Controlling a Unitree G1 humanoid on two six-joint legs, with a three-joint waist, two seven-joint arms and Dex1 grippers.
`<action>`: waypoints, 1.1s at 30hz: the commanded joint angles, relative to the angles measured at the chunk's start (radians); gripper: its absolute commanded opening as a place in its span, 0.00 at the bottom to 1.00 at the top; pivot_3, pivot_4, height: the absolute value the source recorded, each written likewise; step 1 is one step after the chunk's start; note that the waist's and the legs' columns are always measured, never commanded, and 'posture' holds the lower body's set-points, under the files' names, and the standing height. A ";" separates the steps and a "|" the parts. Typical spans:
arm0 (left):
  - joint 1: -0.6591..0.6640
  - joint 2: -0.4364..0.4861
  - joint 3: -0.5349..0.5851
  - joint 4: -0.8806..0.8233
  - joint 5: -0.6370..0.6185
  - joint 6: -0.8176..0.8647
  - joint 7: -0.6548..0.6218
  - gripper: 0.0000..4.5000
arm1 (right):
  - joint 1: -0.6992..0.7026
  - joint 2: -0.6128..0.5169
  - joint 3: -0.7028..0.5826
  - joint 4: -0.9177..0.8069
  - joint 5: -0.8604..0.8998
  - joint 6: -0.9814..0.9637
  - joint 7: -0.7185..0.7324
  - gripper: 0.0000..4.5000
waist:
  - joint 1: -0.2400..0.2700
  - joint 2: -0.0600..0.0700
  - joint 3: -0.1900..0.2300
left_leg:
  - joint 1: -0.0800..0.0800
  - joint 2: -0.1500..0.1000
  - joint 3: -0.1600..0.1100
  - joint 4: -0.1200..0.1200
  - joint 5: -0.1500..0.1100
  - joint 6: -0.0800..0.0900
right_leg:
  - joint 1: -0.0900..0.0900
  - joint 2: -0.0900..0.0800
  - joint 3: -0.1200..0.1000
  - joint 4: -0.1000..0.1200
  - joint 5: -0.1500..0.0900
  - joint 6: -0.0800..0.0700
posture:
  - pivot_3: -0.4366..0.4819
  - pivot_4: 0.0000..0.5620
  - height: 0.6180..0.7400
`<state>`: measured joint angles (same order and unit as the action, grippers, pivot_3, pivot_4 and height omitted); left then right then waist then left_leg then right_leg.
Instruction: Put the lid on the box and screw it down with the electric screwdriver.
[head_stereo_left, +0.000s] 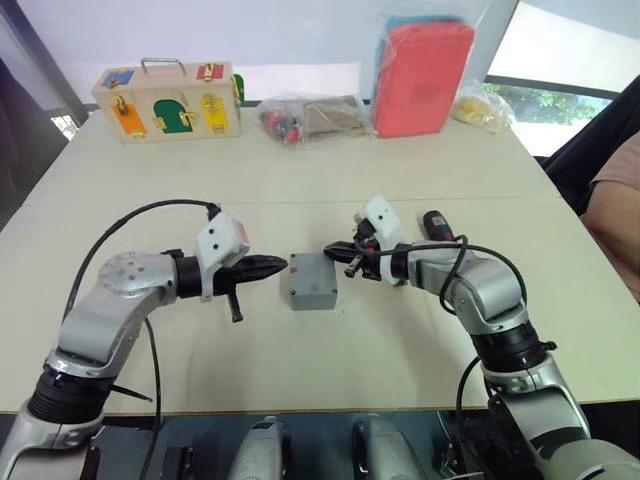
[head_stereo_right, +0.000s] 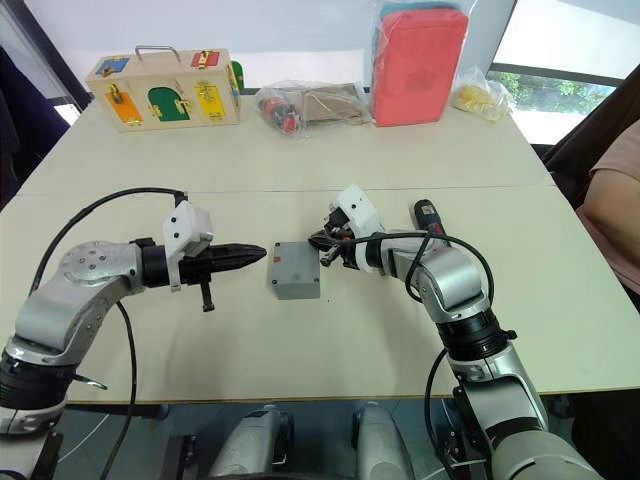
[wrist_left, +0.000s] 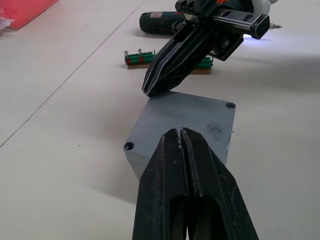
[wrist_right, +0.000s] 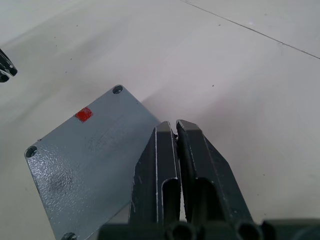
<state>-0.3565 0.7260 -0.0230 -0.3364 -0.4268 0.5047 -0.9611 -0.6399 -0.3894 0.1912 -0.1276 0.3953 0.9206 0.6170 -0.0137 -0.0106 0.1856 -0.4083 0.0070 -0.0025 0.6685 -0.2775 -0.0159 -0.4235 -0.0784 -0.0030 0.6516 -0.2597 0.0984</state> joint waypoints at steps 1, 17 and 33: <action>-0.003 0.004 0.019 -0.034 -0.014 -0.018 -0.005 0.00 | 0.005 0.005 -0.009 -0.017 0.010 0.001 0.010 0.29 | 0.000 0.000 0.000 | 0.000 0.000 0.000 0.000 0.000 0.000 | 0.000 0.000 0.000 0.000 0.000 0.000 | 0.48 0.27 0.92; -0.060 -0.016 0.010 -0.012 -0.047 -0.028 -0.052 0.00 | -0.112 -0.280 -0.217 -0.150 0.085 0.302 0.020 1.00 | 0.002 0.000 0.000 | 0.000 -0.001 0.000 0.000 0.000 0.000 | 0.000 -0.001 0.000 0.000 0.000 0.000 | 0.48 0.27 0.92; -0.164 -0.125 -0.106 0.064 0.004 -0.125 -0.102 0.00 | -0.395 -0.566 0.176 0.410 -0.027 0.555 0.150 1.00 | -0.001 0.001 0.001 | -0.001 0.000 0.003 -0.001 0.000 0.000 | -0.001 0.000 0.001 -0.002 0.000 0.000 | 0.48 0.27 0.92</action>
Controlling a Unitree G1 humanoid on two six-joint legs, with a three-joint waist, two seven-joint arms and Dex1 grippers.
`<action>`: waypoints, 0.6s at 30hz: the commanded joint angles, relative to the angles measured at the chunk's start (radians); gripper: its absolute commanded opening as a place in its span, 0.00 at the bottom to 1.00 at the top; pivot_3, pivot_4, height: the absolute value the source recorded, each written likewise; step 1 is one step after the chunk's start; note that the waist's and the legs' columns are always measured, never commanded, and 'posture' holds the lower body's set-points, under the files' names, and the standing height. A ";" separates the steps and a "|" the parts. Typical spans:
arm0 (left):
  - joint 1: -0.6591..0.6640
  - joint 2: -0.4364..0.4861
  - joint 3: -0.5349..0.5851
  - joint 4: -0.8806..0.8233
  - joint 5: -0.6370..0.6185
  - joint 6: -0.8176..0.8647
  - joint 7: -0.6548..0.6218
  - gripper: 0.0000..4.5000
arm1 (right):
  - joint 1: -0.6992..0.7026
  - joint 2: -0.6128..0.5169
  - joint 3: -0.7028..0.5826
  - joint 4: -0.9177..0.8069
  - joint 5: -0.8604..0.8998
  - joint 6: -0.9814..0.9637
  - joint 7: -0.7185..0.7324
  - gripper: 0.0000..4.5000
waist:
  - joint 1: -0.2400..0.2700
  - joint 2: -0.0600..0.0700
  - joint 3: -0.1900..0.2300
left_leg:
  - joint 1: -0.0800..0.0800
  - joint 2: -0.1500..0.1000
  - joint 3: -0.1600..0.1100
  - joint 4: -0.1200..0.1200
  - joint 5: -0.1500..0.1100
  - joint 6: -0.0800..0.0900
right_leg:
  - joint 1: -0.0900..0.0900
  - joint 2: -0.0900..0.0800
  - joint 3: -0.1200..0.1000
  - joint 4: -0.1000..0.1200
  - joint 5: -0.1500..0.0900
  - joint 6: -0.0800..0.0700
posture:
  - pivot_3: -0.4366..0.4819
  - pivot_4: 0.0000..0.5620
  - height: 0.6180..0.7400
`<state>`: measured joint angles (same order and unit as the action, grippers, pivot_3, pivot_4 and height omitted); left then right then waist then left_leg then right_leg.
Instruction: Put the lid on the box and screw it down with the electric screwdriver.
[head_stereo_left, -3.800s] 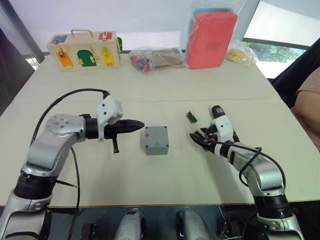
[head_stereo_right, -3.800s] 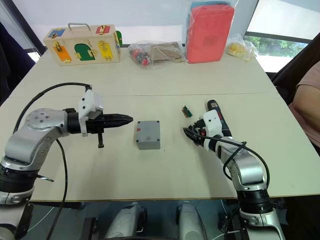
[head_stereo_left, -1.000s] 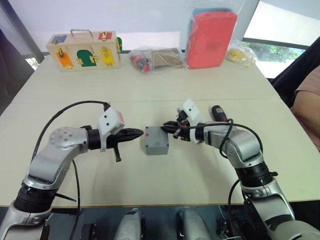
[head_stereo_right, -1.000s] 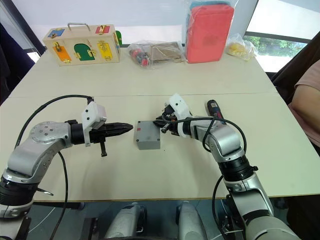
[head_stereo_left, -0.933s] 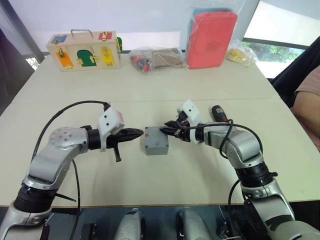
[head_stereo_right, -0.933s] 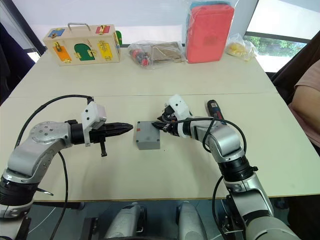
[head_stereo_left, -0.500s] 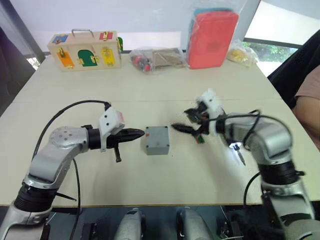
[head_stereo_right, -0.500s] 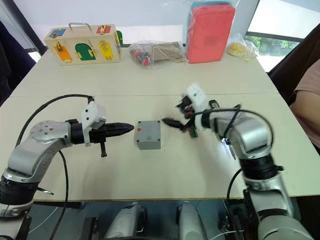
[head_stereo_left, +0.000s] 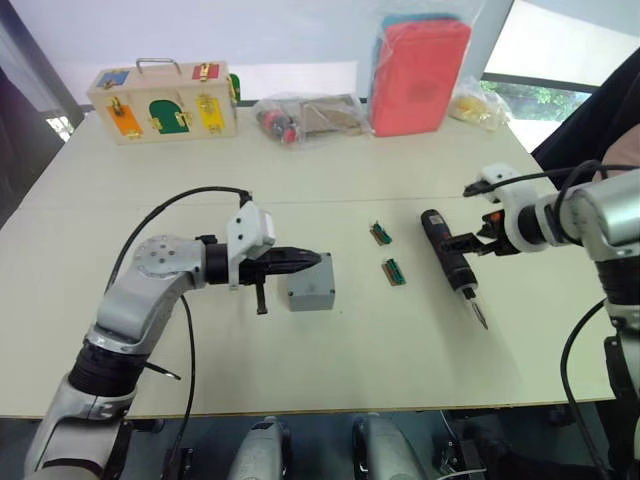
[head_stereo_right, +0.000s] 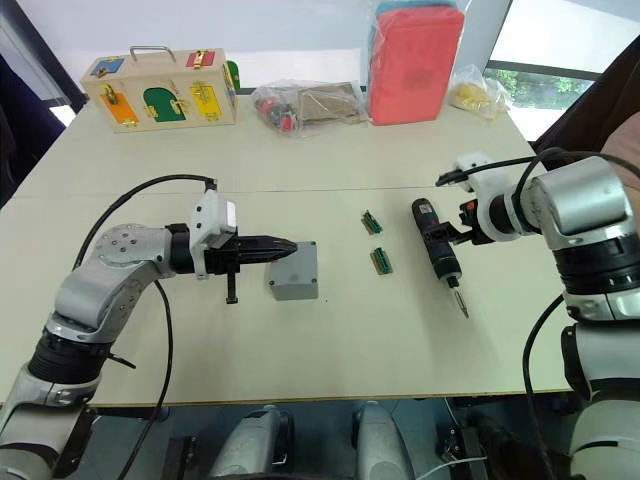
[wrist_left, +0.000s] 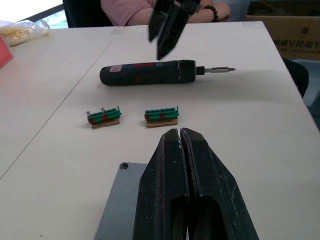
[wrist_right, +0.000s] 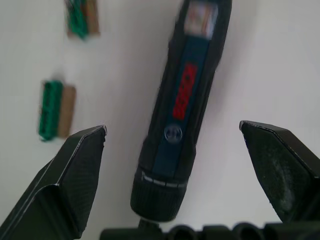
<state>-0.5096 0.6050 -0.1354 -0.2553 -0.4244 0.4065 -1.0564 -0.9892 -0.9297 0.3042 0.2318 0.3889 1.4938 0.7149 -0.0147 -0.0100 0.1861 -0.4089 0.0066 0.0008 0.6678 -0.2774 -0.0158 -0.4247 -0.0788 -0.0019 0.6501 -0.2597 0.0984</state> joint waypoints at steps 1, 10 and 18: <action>-0.011 -0.005 0.005 -0.018 0.000 -0.028 -0.008 0.00 | -0.051 -0.026 0.091 0.069 -0.027 -0.024 0.069 1.00 | 0.001 0.000 0.000 | 0.000 0.000 0.000 0.000 0.000 0.000 | 0.000 0.000 0.000 0.000 0.000 0.000 | 0.48 0.27 0.92; 0.003 -0.003 0.010 -0.037 -0.003 -0.037 -0.006 0.00 | -0.081 0.050 0.232 0.242 -0.099 -0.105 0.162 1.00 | -0.001 0.000 0.000 | 0.000 0.000 0.000 0.000 0.000 0.000 | 0.000 0.000 0.000 0.000 0.000 0.000 | 0.48 0.27 0.92; 0.003 -0.012 0.009 -0.039 0.001 -0.033 0.018 0.00 | -0.124 0.134 0.239 0.348 -0.176 -0.163 0.207 0.52 | -0.006 -0.002 -0.001 | 0.001 0.000 0.000 0.001 0.000 0.000 | 0.000 0.001 0.000 0.001 0.000 0.000 | 0.48 0.27 0.92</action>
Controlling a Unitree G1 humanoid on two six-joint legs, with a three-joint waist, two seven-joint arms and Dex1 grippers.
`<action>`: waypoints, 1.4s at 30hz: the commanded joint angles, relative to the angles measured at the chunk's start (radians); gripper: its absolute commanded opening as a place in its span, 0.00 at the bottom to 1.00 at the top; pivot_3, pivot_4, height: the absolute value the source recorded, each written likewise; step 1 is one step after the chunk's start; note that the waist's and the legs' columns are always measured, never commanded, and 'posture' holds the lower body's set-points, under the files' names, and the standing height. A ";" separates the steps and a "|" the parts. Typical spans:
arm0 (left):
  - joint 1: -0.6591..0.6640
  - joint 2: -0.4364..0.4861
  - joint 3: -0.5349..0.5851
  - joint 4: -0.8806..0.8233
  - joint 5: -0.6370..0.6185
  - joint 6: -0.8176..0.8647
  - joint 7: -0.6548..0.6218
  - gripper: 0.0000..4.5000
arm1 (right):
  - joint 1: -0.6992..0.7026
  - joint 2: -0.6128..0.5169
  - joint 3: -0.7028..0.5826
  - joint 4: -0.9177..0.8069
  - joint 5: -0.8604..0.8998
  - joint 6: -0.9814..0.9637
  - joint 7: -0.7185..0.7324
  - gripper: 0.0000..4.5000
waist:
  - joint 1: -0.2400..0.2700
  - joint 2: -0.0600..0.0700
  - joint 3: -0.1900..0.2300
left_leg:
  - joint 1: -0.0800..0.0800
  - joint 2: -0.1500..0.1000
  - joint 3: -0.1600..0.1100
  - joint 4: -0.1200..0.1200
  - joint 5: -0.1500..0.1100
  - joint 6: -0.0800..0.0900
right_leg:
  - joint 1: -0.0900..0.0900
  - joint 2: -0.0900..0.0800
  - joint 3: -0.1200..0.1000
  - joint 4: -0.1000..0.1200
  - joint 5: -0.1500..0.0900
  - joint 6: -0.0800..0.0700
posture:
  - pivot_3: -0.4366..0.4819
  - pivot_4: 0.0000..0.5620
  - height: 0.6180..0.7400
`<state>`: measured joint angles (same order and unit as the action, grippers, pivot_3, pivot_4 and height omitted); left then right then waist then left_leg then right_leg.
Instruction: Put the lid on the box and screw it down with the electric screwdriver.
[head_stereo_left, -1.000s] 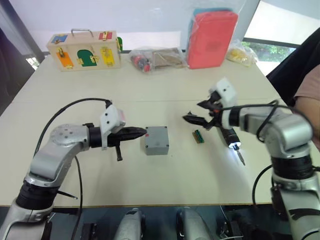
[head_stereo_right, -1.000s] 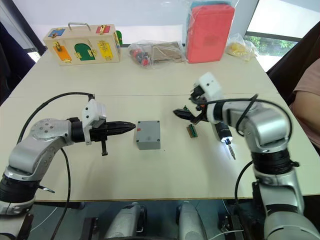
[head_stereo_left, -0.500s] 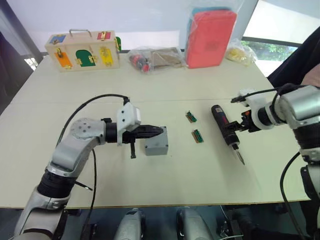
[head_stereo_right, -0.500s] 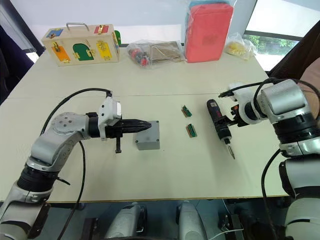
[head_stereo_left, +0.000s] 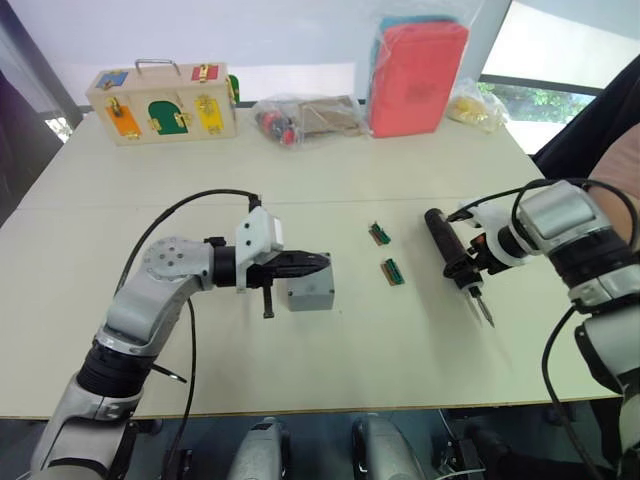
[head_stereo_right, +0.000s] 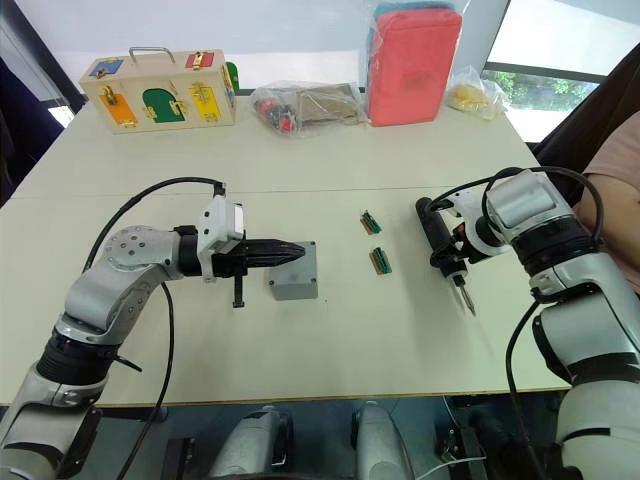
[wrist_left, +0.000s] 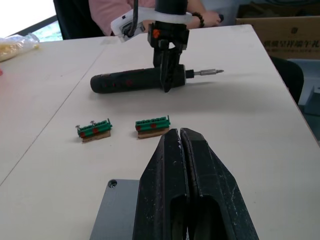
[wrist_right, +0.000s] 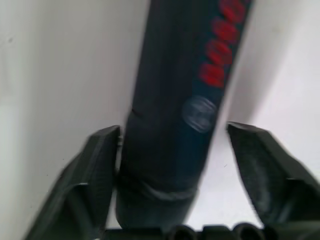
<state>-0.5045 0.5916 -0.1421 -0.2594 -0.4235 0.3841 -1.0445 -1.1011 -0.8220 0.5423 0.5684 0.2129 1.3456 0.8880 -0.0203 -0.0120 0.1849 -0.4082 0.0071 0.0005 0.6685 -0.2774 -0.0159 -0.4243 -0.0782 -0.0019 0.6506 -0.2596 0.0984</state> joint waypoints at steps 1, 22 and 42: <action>-0.002 0.005 0.018 -0.031 0.000 -0.011 0.006 0.00 | -0.023 0.028 -0.009 0.016 -0.004 -0.010 0.037 0.44 | 0.000 0.000 0.000 | 0.000 0.000 0.000 0.000 0.000 0.000 | 0.000 0.000 0.000 0.000 0.000 0.000 | 0.48 0.27 0.92; -0.035 0.058 0.002 0.150 0.079 -0.073 -0.079 0.00 | 0.256 0.519 -0.689 -0.870 0.252 -0.605 -0.247 0.40 | 0.010 0.004 0.003 | -0.003 0.000 -0.002 0.000 0.001 -0.002 | -0.002 -0.001 -0.001 0.001 0.000 0.000 | 0.48 0.27 0.92; -0.063 -0.044 -0.055 0.314 0.161 -0.099 -0.073 0.00 | 0.592 0.717 -0.455 -0.807 0.098 -1.098 -0.320 0.40 | 0.006 0.004 0.003 | -0.002 -0.001 -0.002 0.000 0.002 -0.003 | -0.001 -0.001 -0.001 0.001 0.001 0.001 | 0.48 0.27 0.92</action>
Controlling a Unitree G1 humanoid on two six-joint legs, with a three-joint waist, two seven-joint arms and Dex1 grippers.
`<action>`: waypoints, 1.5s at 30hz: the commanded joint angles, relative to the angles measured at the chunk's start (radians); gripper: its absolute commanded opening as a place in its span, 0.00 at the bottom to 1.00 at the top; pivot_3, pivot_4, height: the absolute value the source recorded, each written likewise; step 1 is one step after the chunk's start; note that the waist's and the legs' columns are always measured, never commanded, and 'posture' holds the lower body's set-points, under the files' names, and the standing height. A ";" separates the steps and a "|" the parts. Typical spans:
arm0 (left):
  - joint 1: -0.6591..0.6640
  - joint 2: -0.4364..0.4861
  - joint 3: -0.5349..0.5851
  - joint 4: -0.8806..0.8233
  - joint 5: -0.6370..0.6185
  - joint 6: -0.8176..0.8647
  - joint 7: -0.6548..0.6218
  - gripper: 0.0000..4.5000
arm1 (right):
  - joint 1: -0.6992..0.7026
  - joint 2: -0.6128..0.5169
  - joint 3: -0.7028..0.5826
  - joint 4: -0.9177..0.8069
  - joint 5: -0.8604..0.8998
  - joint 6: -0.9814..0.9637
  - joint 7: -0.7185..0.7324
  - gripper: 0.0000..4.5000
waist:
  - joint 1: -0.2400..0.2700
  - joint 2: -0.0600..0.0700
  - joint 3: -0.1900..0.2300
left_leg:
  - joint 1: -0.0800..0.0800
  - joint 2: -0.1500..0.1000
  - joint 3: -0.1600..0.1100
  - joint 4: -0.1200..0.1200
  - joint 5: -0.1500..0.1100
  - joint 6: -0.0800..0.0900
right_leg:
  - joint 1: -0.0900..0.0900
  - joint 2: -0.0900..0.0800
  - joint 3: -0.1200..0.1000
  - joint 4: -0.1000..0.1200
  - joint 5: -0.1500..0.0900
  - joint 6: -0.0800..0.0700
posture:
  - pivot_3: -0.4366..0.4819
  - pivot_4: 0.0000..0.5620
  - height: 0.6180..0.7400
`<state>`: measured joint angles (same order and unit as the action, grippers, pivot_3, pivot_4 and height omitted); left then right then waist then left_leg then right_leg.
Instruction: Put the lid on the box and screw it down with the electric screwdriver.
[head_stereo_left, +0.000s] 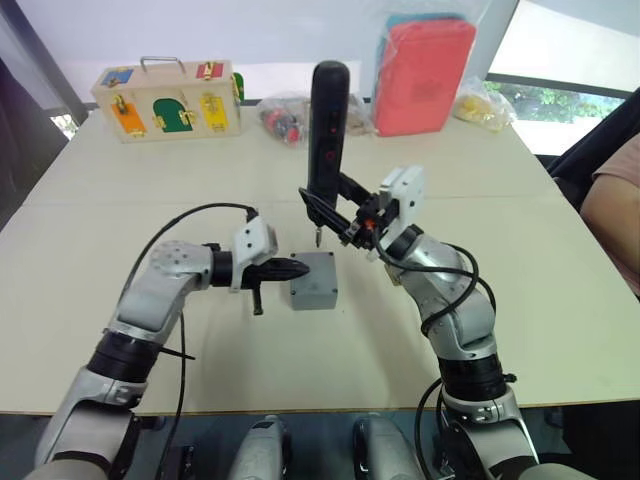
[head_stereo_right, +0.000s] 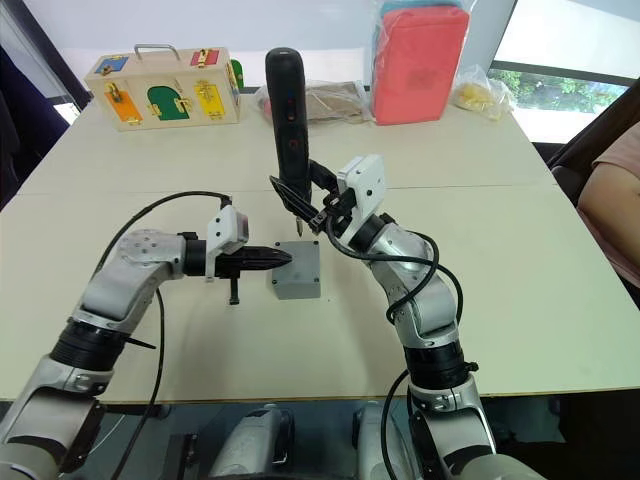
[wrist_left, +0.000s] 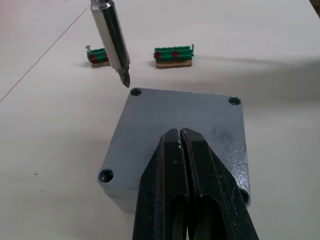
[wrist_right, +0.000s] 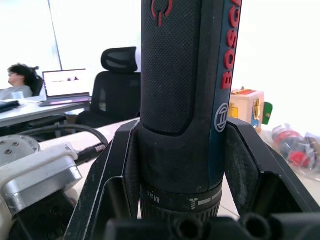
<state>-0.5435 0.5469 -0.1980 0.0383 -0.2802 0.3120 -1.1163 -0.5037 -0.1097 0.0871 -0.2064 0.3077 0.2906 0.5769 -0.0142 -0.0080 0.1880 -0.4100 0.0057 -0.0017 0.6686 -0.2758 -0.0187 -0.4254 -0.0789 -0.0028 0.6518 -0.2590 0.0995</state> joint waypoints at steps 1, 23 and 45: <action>-0.026 -0.001 0.000 0.027 0.022 -0.032 -0.002 0.00 | -0.001 0.006 0.000 -0.030 0.005 -0.044 -0.013 0.40 | 0.000 0.000 0.000 | 0.000 0.000 0.000 0.000 0.000 0.000 | 0.000 0.000 0.000 0.000 0.000 0.000 | 0.48 0.27 0.92; -0.044 -0.007 -0.010 0.086 0.047 -0.070 -0.029 0.00 | 0.011 -0.039 -0.013 0.085 -0.025 -0.149 -0.022 0.40 | 0.000 0.000 0.000 | 0.001 0.000 0.000 0.000 0.000 0.000 | 0.001 0.000 0.000 0.000 0.000 0.000 | 0.48 0.27 0.92; -0.039 -0.025 -0.022 0.097 0.075 -0.079 -0.013 0.00 | 0.101 -0.082 0.041 0.095 -0.012 -0.092 0.038 0.40 | 0.001 -0.001 -0.005 | 0.003 0.000 0.000 0.000 0.000 0.000 | 0.004 0.000 0.000 0.000 0.000 0.000 | 0.48 0.27 0.92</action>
<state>-0.5870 0.5217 -0.2103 0.1294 -0.2252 0.2342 -1.1306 -0.4361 -0.1798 0.0947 -0.1281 0.3090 0.1673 0.6010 -0.0136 -0.0091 0.1833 -0.4062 0.0061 -0.0021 0.6685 -0.2758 -0.0187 -0.4208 -0.0785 -0.0028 0.6517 -0.2590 0.0994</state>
